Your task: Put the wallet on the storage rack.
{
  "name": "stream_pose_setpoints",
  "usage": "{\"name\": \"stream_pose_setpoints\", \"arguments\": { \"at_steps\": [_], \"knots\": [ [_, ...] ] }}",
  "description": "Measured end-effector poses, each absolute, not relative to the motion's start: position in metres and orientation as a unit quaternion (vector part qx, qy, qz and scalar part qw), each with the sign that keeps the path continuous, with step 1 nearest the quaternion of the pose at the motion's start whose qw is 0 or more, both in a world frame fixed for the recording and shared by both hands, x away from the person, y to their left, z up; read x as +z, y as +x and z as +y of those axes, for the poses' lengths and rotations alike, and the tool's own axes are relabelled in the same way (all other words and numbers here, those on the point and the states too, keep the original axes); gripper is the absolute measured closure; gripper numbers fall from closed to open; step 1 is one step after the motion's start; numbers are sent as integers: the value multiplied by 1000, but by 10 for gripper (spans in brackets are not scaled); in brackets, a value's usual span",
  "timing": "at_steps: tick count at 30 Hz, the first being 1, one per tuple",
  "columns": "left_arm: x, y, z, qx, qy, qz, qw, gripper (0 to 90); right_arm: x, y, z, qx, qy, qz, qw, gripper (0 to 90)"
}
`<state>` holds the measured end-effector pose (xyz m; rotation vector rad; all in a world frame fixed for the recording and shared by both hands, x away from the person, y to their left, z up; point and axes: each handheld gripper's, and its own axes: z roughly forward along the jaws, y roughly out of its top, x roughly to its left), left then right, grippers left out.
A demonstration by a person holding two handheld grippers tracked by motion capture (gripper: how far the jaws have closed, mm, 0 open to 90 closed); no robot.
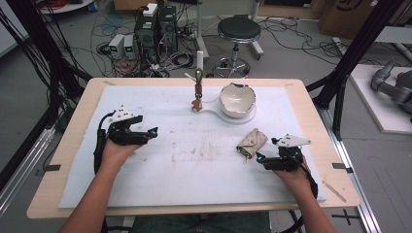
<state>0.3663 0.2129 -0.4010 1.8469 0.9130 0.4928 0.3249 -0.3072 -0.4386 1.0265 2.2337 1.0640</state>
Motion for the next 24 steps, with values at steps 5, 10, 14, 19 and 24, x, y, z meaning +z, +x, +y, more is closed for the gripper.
{"name": "stream_pose_setpoints", "arguments": {
  "at_steps": [5,10,14,19,24],
  "knots": [
    [-402,366,213,205,762,374,488,195,-438,326,-311,388,377,808,231,158],
    [-401,363,214,212,760,375,487,195,-437,326,-310,386,375,809,235,158],
    [-402,360,207,207,762,372,488,196,-436,326,-313,389,385,802,237,158],
    [-402,362,192,199,767,362,491,195,-437,324,-319,390,390,800,237,158],
    [-404,368,172,185,771,351,498,196,-437,320,-325,390,394,797,238,158]
  ]
}}
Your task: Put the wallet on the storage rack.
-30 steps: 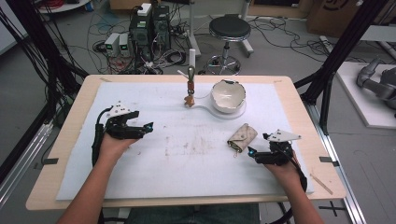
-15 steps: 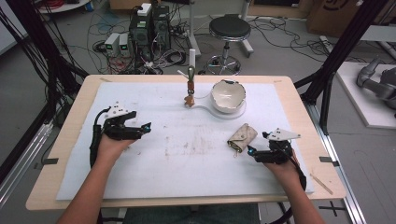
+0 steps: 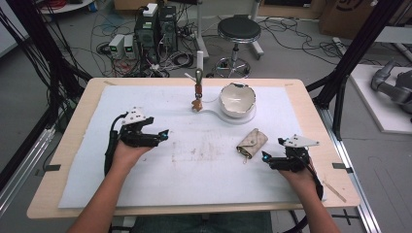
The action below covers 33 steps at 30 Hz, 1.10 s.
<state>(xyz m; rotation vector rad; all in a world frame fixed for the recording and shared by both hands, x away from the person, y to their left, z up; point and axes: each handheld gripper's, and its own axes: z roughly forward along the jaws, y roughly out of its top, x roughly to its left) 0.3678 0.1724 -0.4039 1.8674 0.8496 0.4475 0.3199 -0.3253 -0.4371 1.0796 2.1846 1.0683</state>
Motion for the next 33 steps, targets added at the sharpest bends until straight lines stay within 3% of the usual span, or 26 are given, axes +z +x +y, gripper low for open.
{"name": "stream_pose_setpoints", "arguments": {
  "at_steps": [21,33],
  "knots": [
    [-411,378,51,127,809,276,504,196,-439,280,-361,381,421,785,246,158],
    [-412,377,5,123,816,261,502,190,-440,275,-359,379,415,792,239,158]
  ]
}}
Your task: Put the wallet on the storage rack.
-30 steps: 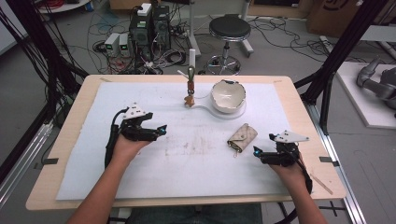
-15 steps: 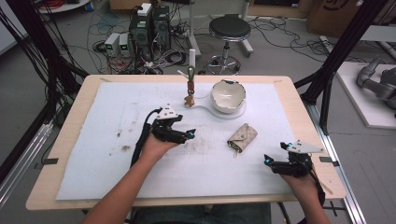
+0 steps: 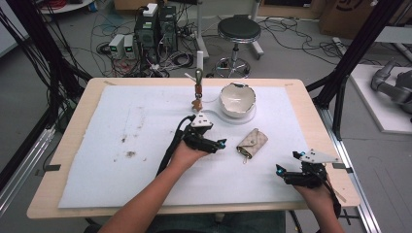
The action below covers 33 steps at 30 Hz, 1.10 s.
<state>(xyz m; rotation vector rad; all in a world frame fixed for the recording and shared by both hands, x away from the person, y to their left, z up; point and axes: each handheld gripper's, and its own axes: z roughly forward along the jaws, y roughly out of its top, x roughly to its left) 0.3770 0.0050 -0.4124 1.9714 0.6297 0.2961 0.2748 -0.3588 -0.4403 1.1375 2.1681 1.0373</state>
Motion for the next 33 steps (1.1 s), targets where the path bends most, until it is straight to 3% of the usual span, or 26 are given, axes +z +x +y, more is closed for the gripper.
{"name": "stream_pose_setpoints", "arguments": {
  "at_steps": [16,33],
  "knots": [
    [-426,379,-62,113,839,236,477,148,-440,273,-362,379,417,791,240,158],
    [-449,383,-103,120,861,232,436,147,-440,272,-363,379,417,790,241,158]
  ]
}}
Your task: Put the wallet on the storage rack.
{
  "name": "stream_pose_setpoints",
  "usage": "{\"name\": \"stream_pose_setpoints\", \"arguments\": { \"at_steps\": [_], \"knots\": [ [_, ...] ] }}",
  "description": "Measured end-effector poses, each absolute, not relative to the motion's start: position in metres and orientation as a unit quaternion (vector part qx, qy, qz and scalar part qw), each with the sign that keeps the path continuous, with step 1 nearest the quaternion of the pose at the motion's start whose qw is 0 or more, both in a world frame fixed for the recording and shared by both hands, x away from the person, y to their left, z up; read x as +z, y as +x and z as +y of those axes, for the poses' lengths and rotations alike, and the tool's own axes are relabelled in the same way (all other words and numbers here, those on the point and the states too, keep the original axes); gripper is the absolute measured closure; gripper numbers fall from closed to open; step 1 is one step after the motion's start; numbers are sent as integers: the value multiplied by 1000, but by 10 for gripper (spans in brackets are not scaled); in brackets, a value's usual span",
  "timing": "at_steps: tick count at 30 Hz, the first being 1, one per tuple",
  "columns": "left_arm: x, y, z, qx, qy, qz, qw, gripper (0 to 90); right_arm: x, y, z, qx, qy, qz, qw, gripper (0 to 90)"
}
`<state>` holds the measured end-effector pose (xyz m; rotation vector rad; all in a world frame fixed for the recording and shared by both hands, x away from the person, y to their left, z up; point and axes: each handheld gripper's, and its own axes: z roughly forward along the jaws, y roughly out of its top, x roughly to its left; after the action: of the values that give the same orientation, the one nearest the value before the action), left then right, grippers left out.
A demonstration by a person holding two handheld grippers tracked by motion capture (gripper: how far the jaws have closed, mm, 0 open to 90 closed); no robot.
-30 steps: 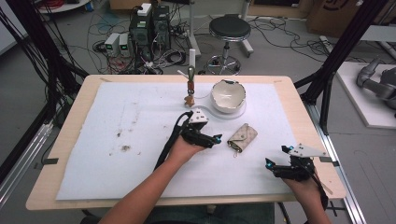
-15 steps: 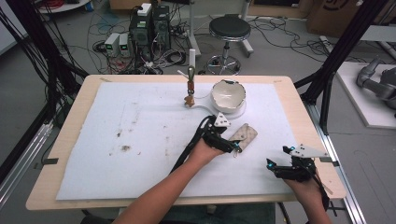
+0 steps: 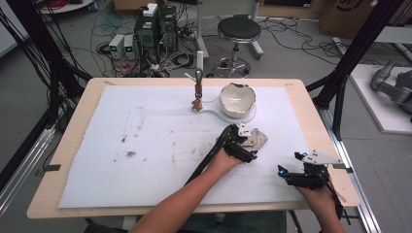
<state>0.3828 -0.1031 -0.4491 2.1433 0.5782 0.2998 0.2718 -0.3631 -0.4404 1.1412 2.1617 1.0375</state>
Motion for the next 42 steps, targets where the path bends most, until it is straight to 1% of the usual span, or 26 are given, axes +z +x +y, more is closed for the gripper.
{"name": "stream_pose_setpoints", "arguments": {
  "at_steps": [8,15,17,20,24,33,42],
  "knots": [
    [-454,380,-116,143,885,209,392,148,-441,274,-362,379,415,792,240,158],
    [-454,380,-115,136,884,208,395,190,-441,275,-360,379,413,793,240,158],
    [-454,380,-114,129,884,211,397,214,-441,275,-360,379,413,793,239,158],
    [-453,379,-113,115,883,207,404,316,-441,275,-359,380,413,793,239,158],
    [-453,379,-113,115,883,208,405,338,-441,277,-359,379,410,794,241,158],
    [-448,378,-108,111,878,217,413,360,-441,277,-359,380,413,793,238,158],
    [-421,380,-85,129,871,211,425,360,-441,277,-358,379,411,794,238,158]
  ]
}}
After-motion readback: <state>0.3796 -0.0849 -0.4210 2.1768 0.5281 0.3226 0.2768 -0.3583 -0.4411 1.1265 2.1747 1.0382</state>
